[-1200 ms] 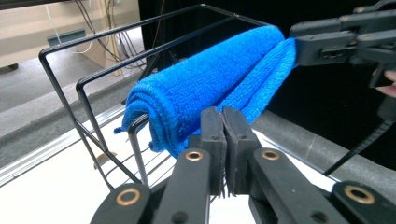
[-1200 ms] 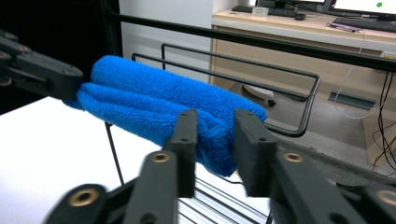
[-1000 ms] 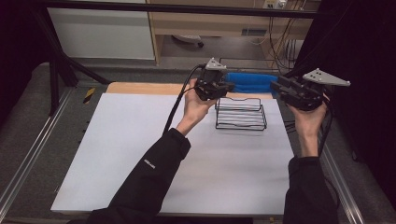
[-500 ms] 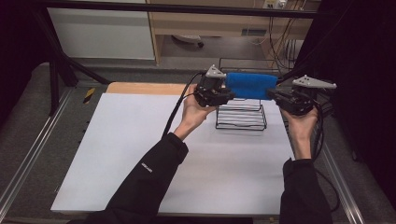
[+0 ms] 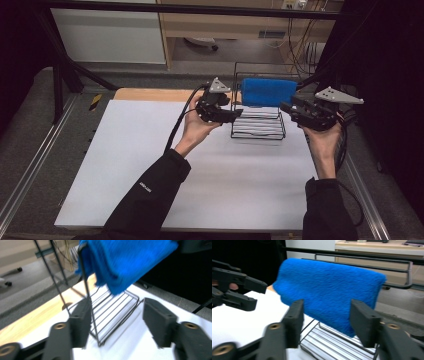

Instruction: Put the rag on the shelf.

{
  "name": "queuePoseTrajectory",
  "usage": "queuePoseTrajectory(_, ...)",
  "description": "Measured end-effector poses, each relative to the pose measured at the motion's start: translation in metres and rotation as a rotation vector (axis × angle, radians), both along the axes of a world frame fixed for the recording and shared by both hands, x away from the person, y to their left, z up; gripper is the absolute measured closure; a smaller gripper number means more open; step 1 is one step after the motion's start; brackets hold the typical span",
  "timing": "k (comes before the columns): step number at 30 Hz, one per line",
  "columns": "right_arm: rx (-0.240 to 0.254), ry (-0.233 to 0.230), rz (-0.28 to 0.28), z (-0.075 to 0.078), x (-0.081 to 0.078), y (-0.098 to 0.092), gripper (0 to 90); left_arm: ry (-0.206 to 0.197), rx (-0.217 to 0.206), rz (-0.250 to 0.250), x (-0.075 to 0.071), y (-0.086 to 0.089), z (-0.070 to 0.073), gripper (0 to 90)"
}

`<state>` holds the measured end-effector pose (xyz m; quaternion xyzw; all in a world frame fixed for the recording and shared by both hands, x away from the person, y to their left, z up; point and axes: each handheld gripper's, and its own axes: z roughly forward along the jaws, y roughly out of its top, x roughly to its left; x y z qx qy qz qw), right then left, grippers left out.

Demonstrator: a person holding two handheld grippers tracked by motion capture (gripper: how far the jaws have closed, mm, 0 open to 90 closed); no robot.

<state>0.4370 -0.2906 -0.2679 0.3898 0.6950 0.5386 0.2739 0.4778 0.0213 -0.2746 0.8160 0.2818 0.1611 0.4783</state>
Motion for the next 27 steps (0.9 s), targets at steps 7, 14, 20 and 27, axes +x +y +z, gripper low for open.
queuePoseTrajectory(7, 0.02, 0.027, 0.042, -0.003, -0.013, 0.014, 21.5, 0.017, 0.017, 0.029, -0.011, 0.03, -0.017, 28.3)
queuePoseTrajectory(14, -0.001, 0.067, 0.111, -0.014, -0.022, 0.041, 9.7, 0.053, 0.044, 0.055, -0.029, 0.069, -0.044, 18.2)
queuePoseTrajectory(20, 0.003, 0.095, 0.147, -0.027, -0.027, 0.058, 5.9, 0.069, 0.053, 0.099, -0.047, 0.108, -0.065, 11.3)
queuePoseTrajectory(27, 0.012, 0.115, 0.176, -0.051, -0.036, 0.07, 2.0, 0.097, 0.051, 0.157, -0.065, 0.152, -0.094, 8.9)
